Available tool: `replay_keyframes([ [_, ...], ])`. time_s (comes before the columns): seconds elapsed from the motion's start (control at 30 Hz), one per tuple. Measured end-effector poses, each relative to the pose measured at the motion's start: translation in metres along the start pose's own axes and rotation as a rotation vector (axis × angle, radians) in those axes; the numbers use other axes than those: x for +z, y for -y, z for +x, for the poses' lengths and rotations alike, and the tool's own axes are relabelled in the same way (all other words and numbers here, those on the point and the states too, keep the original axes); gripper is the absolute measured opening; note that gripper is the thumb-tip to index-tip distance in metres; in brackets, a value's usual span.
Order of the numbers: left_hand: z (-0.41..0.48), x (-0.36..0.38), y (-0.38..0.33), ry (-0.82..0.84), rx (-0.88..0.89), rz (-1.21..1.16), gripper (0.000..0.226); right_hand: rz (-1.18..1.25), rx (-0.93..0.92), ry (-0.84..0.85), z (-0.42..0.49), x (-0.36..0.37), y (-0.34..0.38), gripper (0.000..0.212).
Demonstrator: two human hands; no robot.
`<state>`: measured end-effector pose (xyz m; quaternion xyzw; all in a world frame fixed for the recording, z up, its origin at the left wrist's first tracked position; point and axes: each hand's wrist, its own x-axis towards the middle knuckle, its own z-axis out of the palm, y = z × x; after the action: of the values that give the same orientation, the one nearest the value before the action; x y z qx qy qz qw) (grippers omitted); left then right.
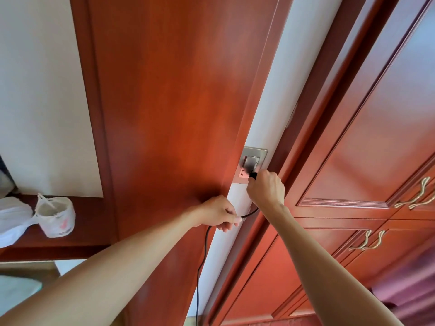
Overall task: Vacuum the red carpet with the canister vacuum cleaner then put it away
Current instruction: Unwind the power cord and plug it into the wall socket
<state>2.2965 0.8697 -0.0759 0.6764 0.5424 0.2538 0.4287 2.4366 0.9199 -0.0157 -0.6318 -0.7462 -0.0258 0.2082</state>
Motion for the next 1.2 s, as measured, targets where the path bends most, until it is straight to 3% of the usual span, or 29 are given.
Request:
replay_keyframes([
  [0.17, 0.002, 0.002, -0.002, 0.054, 0.007, 0.018, 0.024, -0.024, -0.005, 0.018, 0.004, -0.002, 0.008, 0.010],
  [0.37, 0.006, 0.003, 0.001, 0.076, 0.029, 0.004, 0.022, 0.166, 0.062, -0.010, 0.002, 0.013, 0.000, 0.020],
  [0.57, 0.013, 0.003, 0.000, 0.087, 0.019, -0.018, 0.024, 0.097, 0.025, 0.042, 0.021, 0.010, 0.009, 0.028],
  [0.73, 0.007, 0.010, -0.001, -0.009, -0.014, -0.052, 0.022, 0.090, 0.032, 0.033, 0.012, 0.013, 0.010, 0.012],
  [0.87, -0.004, 0.010, 0.001, -0.111, -0.058, -0.094, 0.022, -0.026, -0.010, 0.058, 0.008, 0.003, 0.005, 0.030],
  [1.0, -0.012, 0.011, 0.003, -0.155, -0.080, -0.114, 0.025, -0.069, -0.006, 0.096, 0.005, 0.002, 0.008, 0.020],
  [1.2, -0.011, 0.007, 0.009, -0.143, -0.103, -0.100, 0.023, 0.007, 0.029, 0.148, 0.013, -0.006, 0.024, 0.025],
])
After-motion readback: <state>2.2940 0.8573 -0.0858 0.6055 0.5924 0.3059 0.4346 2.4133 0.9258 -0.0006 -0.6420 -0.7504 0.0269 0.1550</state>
